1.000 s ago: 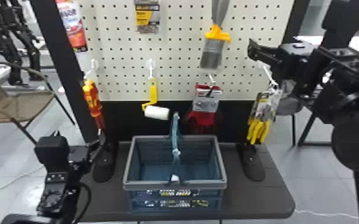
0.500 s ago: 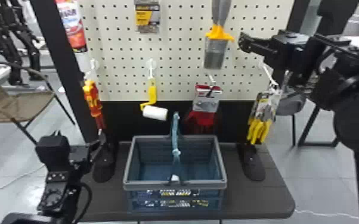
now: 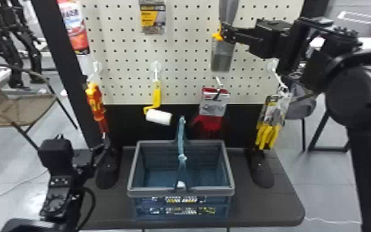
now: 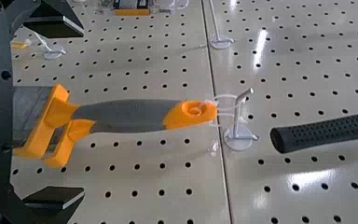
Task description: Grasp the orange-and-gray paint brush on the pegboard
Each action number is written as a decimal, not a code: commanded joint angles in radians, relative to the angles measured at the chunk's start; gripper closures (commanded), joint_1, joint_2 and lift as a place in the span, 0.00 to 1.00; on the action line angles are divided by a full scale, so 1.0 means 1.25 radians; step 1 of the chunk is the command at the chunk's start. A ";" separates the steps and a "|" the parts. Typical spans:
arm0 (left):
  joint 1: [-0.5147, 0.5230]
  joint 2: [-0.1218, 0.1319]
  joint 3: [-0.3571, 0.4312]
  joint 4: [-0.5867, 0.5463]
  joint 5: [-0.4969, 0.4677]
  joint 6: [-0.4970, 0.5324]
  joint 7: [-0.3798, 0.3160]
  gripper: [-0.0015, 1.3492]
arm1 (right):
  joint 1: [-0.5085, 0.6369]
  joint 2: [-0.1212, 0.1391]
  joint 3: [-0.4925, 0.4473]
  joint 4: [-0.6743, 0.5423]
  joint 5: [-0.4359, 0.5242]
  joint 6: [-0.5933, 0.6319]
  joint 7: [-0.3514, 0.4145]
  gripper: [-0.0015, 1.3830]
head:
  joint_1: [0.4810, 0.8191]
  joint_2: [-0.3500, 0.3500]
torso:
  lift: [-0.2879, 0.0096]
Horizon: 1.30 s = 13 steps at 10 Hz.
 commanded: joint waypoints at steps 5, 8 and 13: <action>-0.002 0.004 0.000 0.010 0.003 -0.006 0.000 0.10 | -0.083 -0.012 0.087 0.100 -0.028 -0.044 0.036 0.07 | 0.20 0.50 | 0.63; -0.006 0.007 0.000 0.016 0.010 -0.017 0.000 0.10 | -0.111 -0.014 0.108 0.151 -0.027 -0.093 0.063 0.11 | 0.20 0.50 | 0.63; -0.001 0.008 0.002 0.016 0.015 -0.021 0.000 0.10 | -0.111 -0.020 0.111 0.184 -0.006 -0.122 0.068 0.71 | 0.20 0.50 | 0.63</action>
